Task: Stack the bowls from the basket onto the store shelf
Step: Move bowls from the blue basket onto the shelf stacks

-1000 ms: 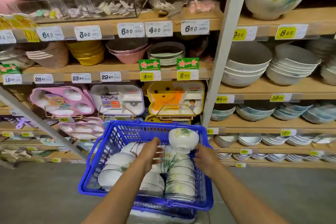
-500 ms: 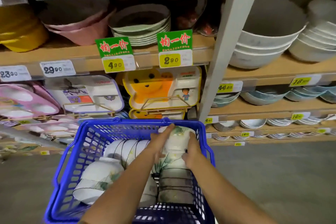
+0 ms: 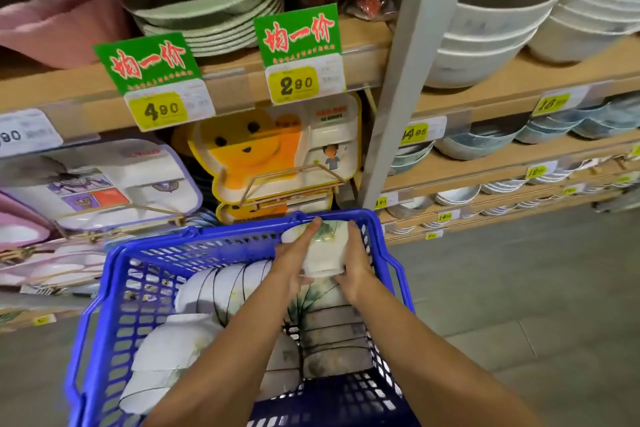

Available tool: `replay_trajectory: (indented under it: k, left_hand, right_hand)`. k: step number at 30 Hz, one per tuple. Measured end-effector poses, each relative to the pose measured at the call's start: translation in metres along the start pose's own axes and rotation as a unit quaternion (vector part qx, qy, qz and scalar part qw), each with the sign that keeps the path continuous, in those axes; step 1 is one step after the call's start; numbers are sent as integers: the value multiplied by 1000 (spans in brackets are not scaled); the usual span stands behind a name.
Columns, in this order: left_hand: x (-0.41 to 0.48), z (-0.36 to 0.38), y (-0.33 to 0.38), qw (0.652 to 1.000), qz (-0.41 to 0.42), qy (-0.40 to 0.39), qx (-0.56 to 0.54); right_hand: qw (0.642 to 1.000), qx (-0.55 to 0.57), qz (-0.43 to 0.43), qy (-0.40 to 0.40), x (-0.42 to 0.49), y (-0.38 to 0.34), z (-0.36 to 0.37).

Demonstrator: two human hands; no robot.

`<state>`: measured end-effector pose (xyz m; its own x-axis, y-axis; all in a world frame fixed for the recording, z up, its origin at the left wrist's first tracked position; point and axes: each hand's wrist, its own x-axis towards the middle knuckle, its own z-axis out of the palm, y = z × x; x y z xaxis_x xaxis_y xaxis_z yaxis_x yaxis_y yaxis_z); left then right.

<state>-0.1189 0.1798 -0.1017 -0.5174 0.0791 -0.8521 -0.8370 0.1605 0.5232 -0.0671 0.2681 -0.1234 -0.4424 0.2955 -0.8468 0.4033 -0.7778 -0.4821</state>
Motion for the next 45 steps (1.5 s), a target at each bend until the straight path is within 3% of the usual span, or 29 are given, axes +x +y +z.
replay_trajectory:
  k: [9, 22, 34, 39, 45]
  left_hand:
    - [-68, -12, 20, 997, 61, -35, -24]
    - [-189, -36, 71, 953, 210, -217, 22]
    - [-281, 6, 87, 899, 203, -388, 9]
    - [-322, 57, 89, 873, 278, -401, 14]
    - [-379, 144, 88, 871, 374, -313, -53]
  right_hand:
    - [997, -9, -74, -28, -67, -18, 4]
    - [958, 101, -261, -58, -196, -54, -7]
    - [913, 182, -329, -160, -286, -109, -56]
    - [888, 191, -392, -148, -312, -152, -89]
    - [866, 146, -448, -170, -342, -227, -137]
